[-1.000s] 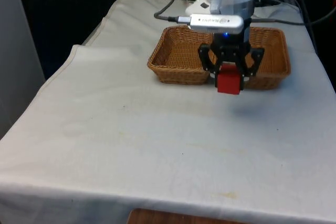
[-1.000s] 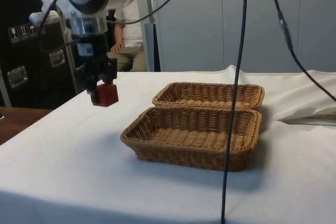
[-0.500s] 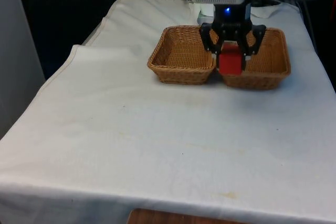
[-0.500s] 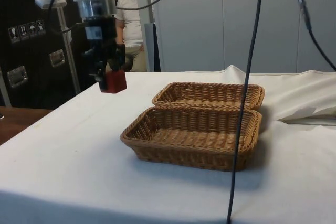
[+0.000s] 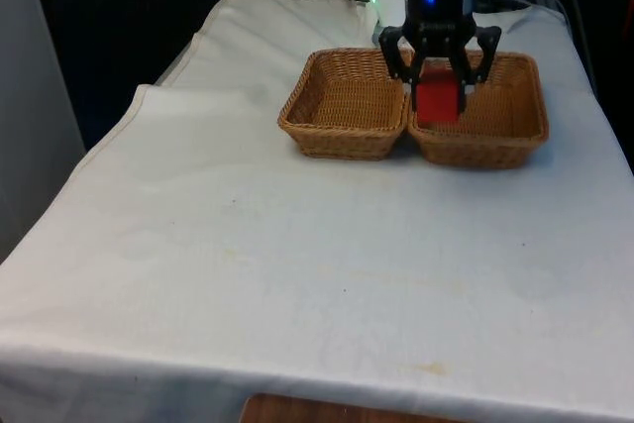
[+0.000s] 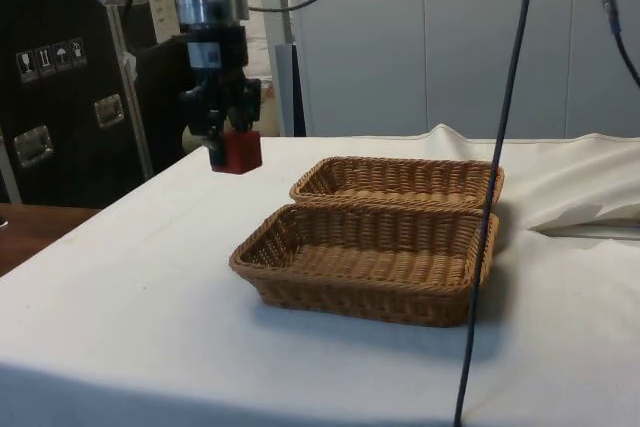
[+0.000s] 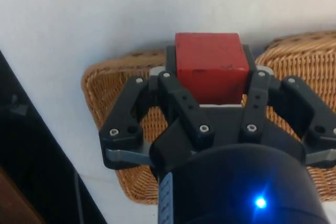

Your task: Pick up the red cube and place it into the right basket.

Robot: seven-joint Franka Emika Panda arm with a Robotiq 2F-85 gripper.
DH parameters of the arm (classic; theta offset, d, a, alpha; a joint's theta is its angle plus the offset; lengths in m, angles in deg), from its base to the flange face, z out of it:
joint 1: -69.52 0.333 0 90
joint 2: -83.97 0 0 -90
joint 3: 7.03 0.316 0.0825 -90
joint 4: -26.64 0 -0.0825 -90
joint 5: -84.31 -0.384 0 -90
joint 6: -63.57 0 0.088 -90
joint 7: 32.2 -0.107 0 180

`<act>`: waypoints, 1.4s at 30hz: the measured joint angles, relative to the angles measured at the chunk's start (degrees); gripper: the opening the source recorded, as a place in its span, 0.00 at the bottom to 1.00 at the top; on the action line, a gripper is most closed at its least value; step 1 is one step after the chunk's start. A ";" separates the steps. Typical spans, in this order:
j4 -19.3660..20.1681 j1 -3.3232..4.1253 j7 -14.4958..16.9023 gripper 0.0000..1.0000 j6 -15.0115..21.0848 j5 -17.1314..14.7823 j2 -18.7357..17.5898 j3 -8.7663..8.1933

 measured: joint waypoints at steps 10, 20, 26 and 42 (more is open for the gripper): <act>5.44 0.11 0.34 0.03 3.09 0.00 3.55 0.40; 12.78 0.11 1.43 0.03 5.56 0.06 8.94 0.63; 15.70 0.06 2.46 0.03 5.67 0.92 11.06 0.06; 21.60 0.00 4.41 0.03 6.70 3.78 13.12 -2.01</act>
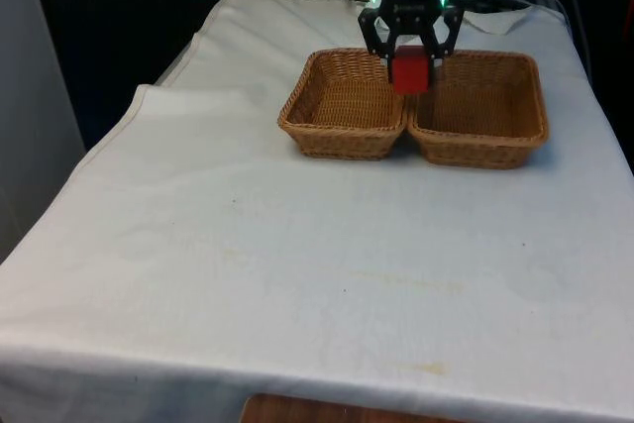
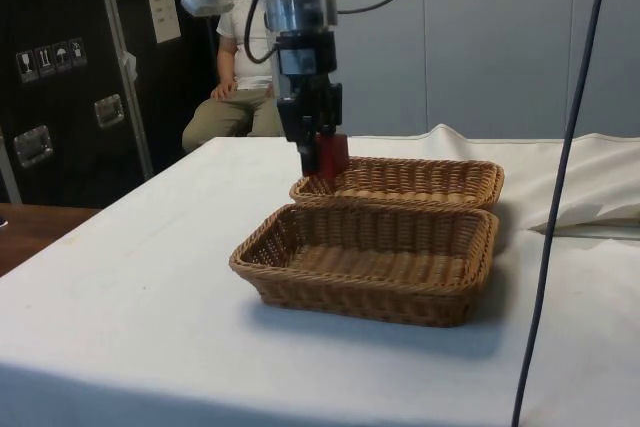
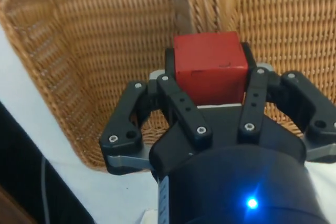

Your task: Pick up the red cube and place it into the right basket.

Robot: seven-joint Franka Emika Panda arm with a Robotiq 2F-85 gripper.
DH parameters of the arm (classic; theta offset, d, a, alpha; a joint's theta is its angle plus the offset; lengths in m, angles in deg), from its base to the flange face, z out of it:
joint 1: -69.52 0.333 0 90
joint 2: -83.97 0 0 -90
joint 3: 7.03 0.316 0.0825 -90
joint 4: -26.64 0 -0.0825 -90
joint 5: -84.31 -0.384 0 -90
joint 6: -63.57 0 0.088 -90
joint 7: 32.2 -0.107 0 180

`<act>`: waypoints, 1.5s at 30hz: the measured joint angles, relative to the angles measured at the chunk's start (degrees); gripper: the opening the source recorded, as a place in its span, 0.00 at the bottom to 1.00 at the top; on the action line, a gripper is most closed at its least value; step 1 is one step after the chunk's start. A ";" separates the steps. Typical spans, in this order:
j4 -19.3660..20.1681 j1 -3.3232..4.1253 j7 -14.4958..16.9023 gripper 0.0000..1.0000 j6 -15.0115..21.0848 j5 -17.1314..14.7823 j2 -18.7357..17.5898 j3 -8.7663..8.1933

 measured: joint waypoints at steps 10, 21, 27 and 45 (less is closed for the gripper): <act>5.33 -0.11 3.61 0.03 2.46 0.06 1.49 -2.29; 8.31 -0.29 8.08 0.03 4.24 0.06 2.12 -5.27; 9.05 -0.40 10.83 0.03 4.24 0.06 2.12 -7.05; 12.55 -0.46 13.12 0.03 12.49 -0.34 -2.12 -7.79</act>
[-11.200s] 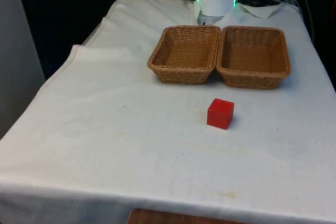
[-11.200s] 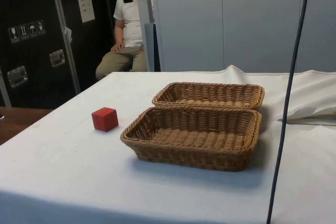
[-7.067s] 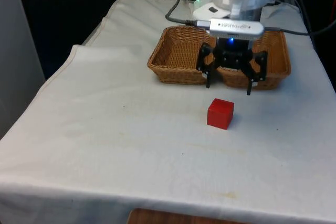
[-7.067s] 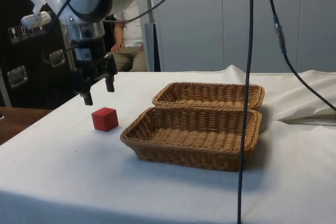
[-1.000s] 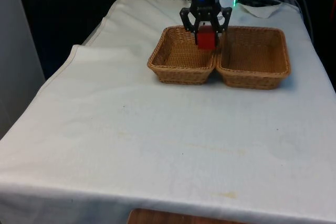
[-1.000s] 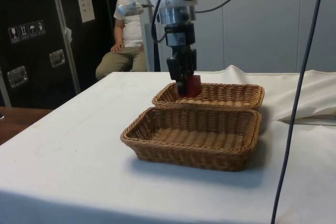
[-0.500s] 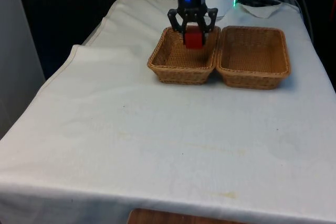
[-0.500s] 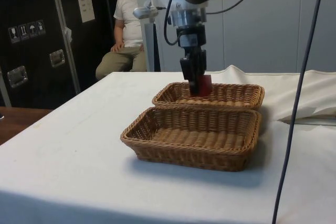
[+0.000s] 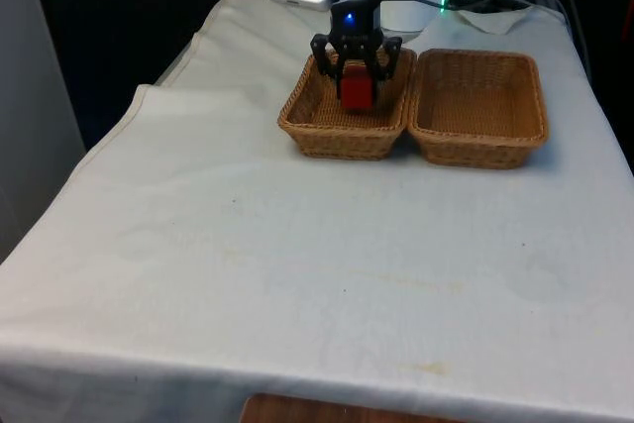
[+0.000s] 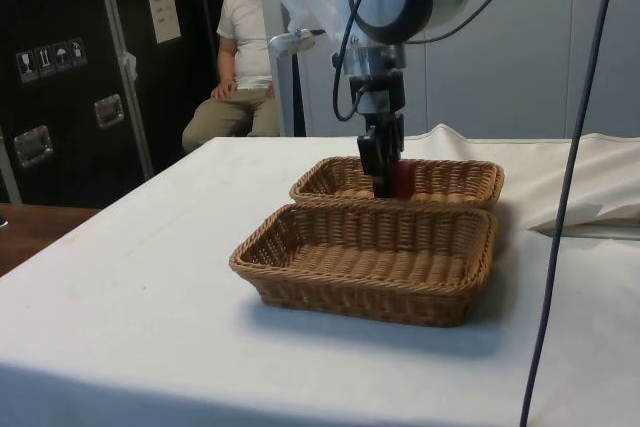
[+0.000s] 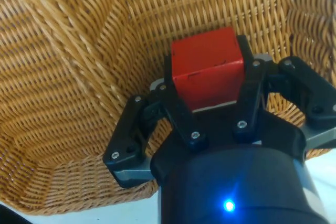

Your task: Pick up the red cube and place it into the right basket.

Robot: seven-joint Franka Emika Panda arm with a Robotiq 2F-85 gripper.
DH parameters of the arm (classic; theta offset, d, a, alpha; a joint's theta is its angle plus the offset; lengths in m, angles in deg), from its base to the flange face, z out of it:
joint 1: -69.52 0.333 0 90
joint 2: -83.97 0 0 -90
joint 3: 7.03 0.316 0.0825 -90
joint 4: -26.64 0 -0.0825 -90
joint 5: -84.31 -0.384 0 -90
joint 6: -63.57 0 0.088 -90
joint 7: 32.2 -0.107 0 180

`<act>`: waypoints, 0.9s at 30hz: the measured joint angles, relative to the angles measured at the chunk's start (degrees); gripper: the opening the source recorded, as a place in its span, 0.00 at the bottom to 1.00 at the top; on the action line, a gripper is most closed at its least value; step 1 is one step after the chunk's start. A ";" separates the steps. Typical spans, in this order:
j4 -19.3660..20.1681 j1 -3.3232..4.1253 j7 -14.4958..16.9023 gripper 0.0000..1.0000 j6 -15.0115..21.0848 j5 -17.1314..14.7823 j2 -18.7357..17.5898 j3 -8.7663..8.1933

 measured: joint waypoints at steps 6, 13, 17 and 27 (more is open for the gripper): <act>0.00 0.00 0.00 0.03 0.06 0.00 -0.11 0.00; 0.00 0.00 0.00 0.03 0.06 0.00 -0.46 -0.11; 0.06 0.00 0.00 0.03 0.06 0.00 -0.40 -0.17; 0.46 0.00 0.00 0.03 0.06 0.00 -0.34 -0.40</act>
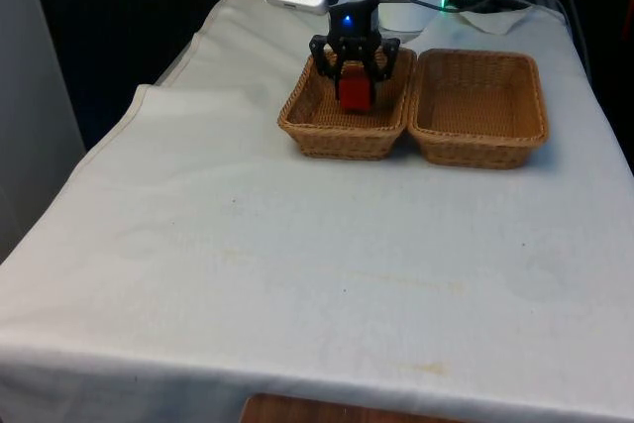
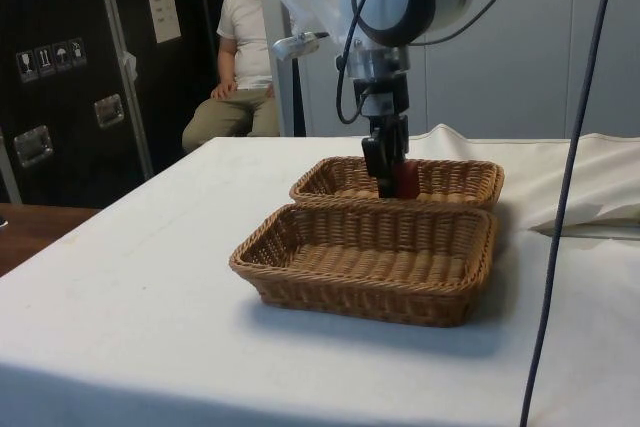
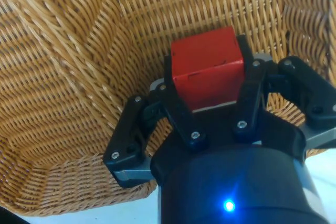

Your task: Pick up the red cube and place it into the right basket.

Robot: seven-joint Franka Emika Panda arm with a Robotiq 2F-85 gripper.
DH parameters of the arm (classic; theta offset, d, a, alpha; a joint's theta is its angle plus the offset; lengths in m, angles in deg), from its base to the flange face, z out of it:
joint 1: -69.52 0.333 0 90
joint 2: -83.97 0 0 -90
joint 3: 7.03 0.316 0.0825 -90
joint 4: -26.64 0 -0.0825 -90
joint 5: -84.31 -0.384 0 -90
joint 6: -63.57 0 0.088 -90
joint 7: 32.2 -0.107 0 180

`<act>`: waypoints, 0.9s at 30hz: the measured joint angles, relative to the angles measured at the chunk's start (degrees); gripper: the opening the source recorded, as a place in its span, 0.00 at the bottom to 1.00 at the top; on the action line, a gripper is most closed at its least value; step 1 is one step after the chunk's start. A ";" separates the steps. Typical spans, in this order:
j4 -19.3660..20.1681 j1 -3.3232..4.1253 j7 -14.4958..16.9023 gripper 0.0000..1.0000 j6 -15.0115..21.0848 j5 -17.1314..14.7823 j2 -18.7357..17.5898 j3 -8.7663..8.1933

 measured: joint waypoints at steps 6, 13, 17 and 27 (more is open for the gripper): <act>0.00 0.00 0.00 0.37 0.00 0.00 0.00 -0.06; 0.00 0.00 0.00 1.00 0.00 0.00 0.00 -0.11; 0.00 0.00 0.00 1.00 0.00 0.00 0.00 -0.11; -0.17 0.06 -0.06 1.00 -0.86 0.06 1.60 -0.06</act>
